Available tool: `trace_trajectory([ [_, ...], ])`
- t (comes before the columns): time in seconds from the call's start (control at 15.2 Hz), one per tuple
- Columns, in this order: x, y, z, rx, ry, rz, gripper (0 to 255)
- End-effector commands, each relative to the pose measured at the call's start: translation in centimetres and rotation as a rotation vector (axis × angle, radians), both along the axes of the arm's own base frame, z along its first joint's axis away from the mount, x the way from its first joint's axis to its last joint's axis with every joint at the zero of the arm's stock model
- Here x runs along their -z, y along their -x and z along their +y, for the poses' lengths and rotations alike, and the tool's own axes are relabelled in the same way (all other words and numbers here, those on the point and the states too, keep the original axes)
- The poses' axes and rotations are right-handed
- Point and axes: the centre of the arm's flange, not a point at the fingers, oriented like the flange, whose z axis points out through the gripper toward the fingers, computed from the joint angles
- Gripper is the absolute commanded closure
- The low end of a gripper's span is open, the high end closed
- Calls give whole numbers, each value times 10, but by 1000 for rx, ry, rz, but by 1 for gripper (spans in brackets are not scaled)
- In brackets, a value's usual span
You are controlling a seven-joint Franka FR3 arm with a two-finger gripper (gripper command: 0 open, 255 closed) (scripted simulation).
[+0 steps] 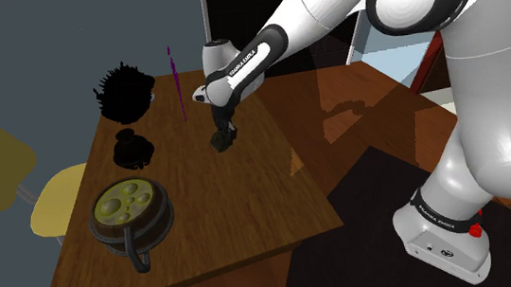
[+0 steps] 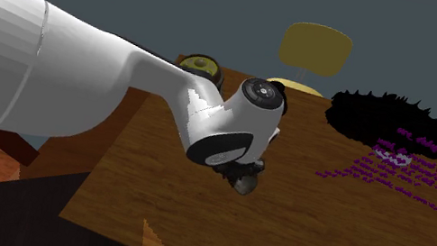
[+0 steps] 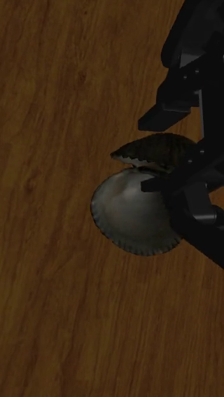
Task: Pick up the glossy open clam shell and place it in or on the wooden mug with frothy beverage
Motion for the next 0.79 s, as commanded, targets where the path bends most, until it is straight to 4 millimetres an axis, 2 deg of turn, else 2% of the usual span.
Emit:
trace_trajectory([
  [0.0,0,0,-1,1,0,0,255],
  [0.46,0,0,-1,1,0,0,255],
  [0.73,-21,0,-1,1,0,0,255],
])
